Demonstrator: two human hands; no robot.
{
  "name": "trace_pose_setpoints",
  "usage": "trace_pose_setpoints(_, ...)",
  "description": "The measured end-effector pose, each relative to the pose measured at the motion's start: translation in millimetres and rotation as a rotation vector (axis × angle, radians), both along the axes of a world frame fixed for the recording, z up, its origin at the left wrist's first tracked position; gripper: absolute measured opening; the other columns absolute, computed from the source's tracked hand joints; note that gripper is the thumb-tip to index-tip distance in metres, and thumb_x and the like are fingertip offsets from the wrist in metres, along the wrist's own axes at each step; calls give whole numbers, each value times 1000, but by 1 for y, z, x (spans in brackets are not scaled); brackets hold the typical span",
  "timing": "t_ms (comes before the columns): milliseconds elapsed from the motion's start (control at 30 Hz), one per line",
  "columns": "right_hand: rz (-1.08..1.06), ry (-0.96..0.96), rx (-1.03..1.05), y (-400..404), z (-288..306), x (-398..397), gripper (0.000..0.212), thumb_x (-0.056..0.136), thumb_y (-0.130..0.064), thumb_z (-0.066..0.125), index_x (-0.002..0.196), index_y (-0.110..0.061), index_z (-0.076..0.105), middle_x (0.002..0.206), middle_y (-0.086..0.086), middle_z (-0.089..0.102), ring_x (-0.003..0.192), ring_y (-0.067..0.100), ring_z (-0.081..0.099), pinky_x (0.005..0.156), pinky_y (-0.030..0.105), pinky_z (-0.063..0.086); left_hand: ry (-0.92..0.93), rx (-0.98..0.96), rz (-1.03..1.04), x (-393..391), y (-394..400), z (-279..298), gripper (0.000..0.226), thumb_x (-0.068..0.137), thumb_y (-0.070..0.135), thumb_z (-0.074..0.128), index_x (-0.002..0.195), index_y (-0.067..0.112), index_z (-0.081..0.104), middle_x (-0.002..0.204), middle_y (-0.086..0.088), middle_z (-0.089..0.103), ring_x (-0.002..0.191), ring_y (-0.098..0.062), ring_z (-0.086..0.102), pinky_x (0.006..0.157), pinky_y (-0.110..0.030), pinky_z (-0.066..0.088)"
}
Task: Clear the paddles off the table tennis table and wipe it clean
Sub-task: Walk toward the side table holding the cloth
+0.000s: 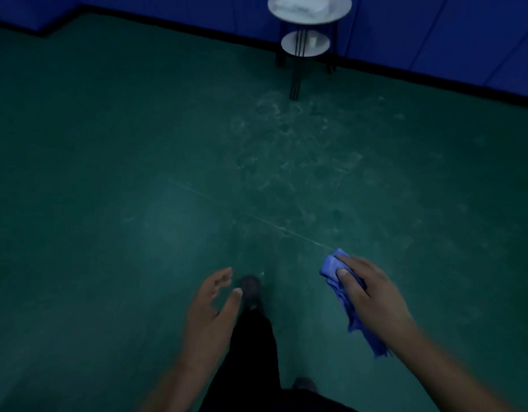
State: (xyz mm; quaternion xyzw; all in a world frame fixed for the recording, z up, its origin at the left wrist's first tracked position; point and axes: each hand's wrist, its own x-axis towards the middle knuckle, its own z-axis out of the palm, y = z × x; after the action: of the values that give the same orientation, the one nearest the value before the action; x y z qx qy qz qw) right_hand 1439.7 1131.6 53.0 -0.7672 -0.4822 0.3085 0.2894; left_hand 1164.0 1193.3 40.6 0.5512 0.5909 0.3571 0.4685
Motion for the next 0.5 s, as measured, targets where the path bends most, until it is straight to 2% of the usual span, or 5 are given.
trace_pose_setpoints(67, 0, 4, 0, 70, -7, 13, 31, 99, -25, 57, 129, -24, 66, 130, -14, 58, 115, -1, 51, 92, 1, 28, -20, -18, -17, 15, 62, -13, 39, 74, 48, 65, 110, 36, 61, 113, 23, 68, 109, 1, 62, 104, -31, 47)
trace_pose_setpoints(200, -61, 15, -23, 197, -18, 34, 29, 99, -24, 57, 127, -25, 67, 129, -16, 59, 112, -4, 52, 87, -2, 29, -45, -45, -44, 43, 198, -30, 32, 79, 30, 67, 110, 33, 62, 113, 16, 69, 109, -1, 63, 104, -30, 47)
trace_pose_setpoints(267, -94, 26, -6, 261, -10, 44, 28, 99, -22, 58, 124, -25, 68, 126, -19, 59, 109, -8, 51, 85, -6, 27, -56, -26, -63, 62, 273, -24, 33, 78, 36, 69, 111, 33, 62, 113, 21, 68, 109, -2, 63, 103, -29, 47)
trace_pose_setpoints(333, -120, 17, -8, 323, -6, 62, 28, 98, -21, 59, 124, -25, 68, 124, -21, 59, 111, -5, 53, 86, -7, 26, -54, -28, -111, 83, 348, -20, 35, 77, 41, 69, 111, 33, 63, 112, 18, 69, 110, -2, 63, 102, -26, 47)
trace_pose_setpoints(500, -207, 7, 12, 446, 4, 119, 29, 98, -21, 59, 125, -25, 68, 127, -19, 58, 109, -12, 47, 89, -5, 25, -25, -5, -233, 151, 504, -3, 29, 86, 22, 74, 109, 35, 63, 110, 17, 70, 109, -2, 64, 97, -16, 45)
